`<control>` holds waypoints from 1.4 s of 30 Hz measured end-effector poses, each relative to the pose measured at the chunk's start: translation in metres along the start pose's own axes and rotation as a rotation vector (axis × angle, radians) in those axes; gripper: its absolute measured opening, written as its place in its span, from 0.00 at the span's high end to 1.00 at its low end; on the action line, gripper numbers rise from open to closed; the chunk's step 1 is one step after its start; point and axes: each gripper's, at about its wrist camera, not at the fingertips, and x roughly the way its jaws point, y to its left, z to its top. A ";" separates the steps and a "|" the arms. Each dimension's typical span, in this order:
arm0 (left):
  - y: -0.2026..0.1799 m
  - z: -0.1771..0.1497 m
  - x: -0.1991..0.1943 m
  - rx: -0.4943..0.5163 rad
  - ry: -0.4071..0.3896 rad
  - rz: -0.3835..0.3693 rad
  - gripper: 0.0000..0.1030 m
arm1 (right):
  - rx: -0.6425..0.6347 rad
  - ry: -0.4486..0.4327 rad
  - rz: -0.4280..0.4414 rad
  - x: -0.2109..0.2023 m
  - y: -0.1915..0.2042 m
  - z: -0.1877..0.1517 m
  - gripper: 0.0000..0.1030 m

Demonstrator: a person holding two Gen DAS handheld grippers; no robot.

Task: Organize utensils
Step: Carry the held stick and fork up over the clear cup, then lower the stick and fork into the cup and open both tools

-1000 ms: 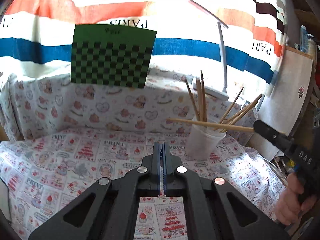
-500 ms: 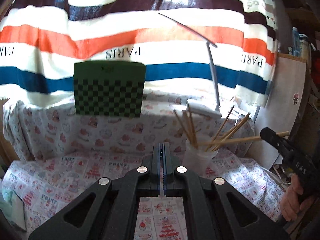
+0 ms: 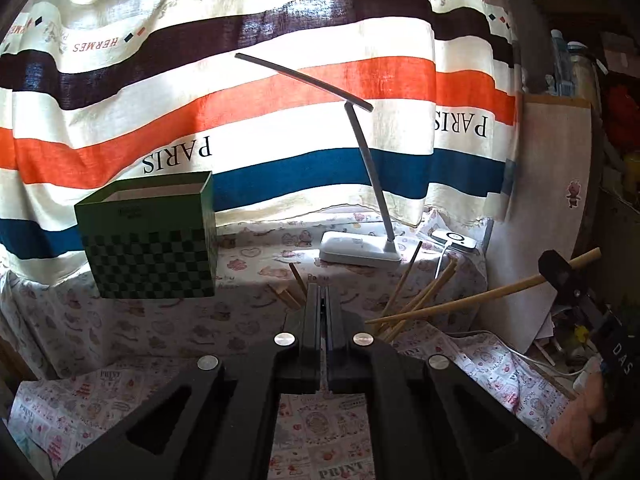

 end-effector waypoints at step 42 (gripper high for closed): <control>0.005 -0.020 0.106 -0.033 0.121 0.004 0.86 | 0.198 0.371 -0.062 0.115 -0.056 -0.071 0.77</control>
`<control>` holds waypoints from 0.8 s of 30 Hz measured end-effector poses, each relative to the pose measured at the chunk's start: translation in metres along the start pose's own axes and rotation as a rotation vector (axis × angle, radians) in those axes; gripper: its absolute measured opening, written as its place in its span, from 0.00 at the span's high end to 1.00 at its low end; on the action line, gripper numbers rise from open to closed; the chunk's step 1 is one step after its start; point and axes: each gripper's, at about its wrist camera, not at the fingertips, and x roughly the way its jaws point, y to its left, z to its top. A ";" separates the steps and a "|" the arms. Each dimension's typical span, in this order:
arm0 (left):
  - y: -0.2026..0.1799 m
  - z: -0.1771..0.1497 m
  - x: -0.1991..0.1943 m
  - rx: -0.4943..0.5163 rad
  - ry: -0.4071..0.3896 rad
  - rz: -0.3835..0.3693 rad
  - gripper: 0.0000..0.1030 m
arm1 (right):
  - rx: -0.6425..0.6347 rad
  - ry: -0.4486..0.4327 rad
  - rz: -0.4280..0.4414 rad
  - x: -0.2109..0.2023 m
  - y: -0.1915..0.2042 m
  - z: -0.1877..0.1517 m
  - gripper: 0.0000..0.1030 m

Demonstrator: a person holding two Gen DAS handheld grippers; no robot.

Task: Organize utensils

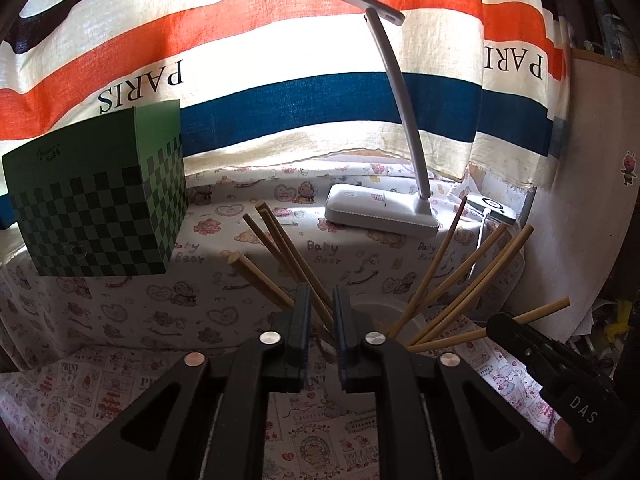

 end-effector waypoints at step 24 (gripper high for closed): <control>0.089 -0.064 -0.090 -0.078 -0.137 0.198 0.21 | -0.198 0.116 0.019 0.008 0.055 -0.031 0.35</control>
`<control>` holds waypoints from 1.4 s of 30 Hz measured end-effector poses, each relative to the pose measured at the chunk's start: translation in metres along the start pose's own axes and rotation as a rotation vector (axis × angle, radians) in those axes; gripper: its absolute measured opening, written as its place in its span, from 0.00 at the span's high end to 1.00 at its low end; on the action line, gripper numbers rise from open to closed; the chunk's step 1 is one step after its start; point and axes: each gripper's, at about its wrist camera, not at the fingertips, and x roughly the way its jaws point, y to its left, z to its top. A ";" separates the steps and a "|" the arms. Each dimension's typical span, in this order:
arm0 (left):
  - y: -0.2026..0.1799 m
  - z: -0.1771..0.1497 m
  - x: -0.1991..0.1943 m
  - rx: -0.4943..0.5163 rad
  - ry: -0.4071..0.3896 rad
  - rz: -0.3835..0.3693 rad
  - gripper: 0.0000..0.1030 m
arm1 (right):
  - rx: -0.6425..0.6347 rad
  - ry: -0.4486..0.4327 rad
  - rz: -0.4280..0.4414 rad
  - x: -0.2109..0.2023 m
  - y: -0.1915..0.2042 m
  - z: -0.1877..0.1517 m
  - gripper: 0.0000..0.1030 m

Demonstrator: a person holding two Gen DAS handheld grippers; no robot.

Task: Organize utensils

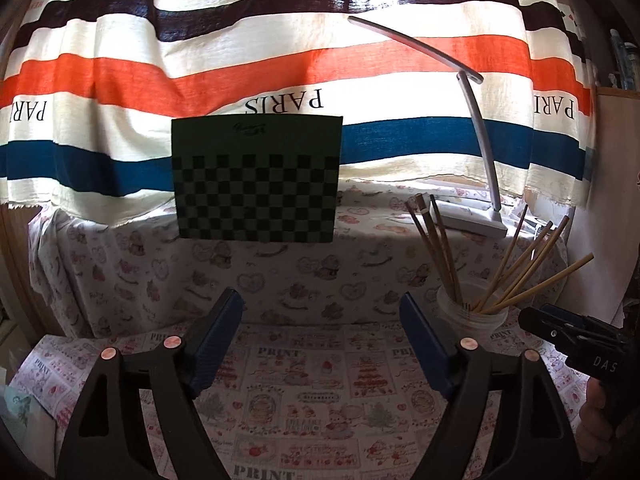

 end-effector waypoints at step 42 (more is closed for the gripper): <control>0.024 -0.059 0.000 0.028 -0.058 0.111 0.01 | -0.209 -0.158 -0.244 0.015 0.060 -0.045 0.09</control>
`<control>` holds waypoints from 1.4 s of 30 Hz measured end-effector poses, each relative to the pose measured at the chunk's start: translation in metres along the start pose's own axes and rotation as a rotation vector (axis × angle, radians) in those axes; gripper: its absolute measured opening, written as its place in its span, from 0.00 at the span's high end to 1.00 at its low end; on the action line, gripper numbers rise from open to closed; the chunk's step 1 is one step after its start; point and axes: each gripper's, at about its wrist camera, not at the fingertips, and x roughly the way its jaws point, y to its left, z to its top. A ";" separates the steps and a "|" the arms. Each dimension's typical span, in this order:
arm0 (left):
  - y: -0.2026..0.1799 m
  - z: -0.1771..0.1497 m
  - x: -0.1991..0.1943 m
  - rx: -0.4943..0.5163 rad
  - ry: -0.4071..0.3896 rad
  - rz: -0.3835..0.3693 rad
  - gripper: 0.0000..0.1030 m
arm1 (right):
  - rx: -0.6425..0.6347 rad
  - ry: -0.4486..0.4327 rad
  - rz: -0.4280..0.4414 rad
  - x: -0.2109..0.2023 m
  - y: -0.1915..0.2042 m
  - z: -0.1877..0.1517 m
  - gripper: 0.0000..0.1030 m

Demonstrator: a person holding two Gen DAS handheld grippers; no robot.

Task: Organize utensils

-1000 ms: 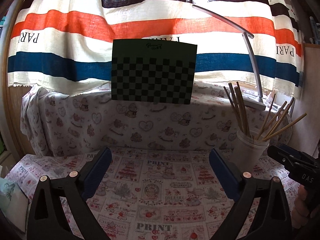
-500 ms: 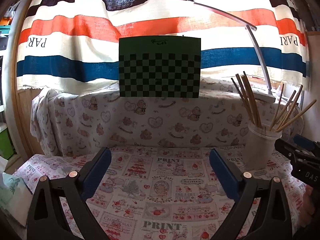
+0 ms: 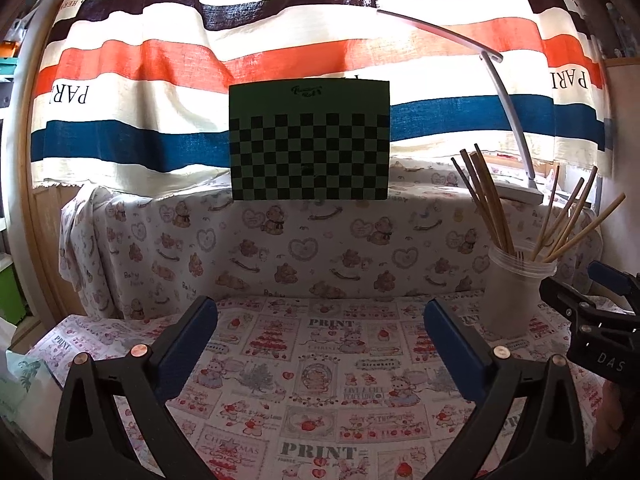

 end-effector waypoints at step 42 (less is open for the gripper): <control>-0.001 0.000 0.001 0.004 0.006 0.001 0.00 | 0.000 -0.008 -0.010 -0.002 0.001 0.000 0.00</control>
